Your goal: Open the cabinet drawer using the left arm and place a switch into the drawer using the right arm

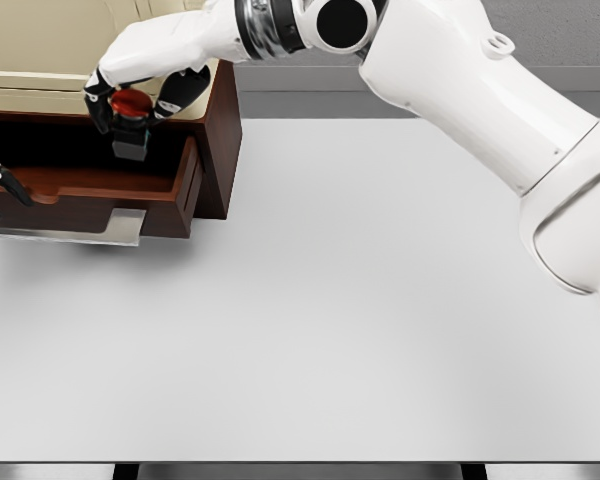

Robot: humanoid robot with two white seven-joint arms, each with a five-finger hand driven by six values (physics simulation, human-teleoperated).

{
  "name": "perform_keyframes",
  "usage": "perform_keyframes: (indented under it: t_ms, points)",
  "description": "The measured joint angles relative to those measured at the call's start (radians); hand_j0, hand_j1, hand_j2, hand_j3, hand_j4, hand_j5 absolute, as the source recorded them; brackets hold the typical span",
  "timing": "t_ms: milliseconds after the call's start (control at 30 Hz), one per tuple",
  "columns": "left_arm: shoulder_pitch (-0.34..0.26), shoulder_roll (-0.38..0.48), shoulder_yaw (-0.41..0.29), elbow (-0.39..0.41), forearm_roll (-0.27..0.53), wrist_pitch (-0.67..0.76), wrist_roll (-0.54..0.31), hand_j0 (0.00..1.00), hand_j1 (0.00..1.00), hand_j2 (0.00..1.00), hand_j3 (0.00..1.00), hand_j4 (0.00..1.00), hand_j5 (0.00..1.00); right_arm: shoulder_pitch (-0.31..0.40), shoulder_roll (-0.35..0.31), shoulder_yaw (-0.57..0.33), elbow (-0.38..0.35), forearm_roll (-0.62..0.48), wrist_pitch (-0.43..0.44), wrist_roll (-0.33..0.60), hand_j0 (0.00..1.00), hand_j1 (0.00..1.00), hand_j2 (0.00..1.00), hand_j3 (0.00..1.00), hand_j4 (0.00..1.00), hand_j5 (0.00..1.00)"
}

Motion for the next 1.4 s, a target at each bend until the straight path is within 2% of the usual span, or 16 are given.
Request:
perform_keyframes:
  t_ms: [200,467,567,833,1000,1200,1400]
  points:
    - [0.003,-0.001,0.000,0.003,-0.002,0.000,-0.001,0.57,0.57,0.57,0.57,0.57,0.57,0.000,0.003,0.000,0.016,0.002,0.000,0.000,0.71,0.71,0.71,0.71,0.71,0.71]
    - [0.003,-0.001,0.000,0.003,-0.002,0.000,-0.001,0.57,0.57,0.57,0.57,0.57,0.57,-0.002,0.035,0.000,0.022,0.001,0.000,0.000,0.72,0.72,0.72,0.72,0.72,0.72]
    - [0.003,-0.001,0.000,0.002,-0.002,0.000,-0.001,0.57,0.57,0.57,0.57,0.57,0.57,0.000,0.044,0.000,0.023,0.001,0.000,0.000,0.79,0.79,0.79,0.79,0.79,0.79]
    - [0.003,-0.001,0.000,0.000,-0.002,0.000,0.000,0.57,0.57,0.57,0.57,0.57,0.57,0.002,0.048,-0.002,0.013,0.003,0.000,0.000,0.85,0.85,0.85,0.85,0.85,0.85]
    - [0.005,-0.008,0.000,-0.001,-0.002,0.000,0.000,0.57,0.57,0.57,0.57,0.57,0.57,-0.002,0.049,-0.001,0.011,0.004,0.000,0.000,0.98,0.98,0.98,0.98,0.98,0.98]
    - [0.010,-0.015,0.000,-0.002,-0.002,0.000,-0.001,0.57,0.57,0.57,0.57,0.57,0.57,0.000,0.049,0.000,0.008,0.006,0.000,0.000,1.00,1.00,1.00,1.00,1.00,1.00]
    - [0.010,-0.021,0.002,-0.008,-0.002,0.000,-0.001,0.58,0.58,0.58,0.58,0.58,0.58,0.006,0.034,0.009,-0.088,0.008,0.000,0.000,1.00,1.00,1.00,1.00,1.00,1.00]
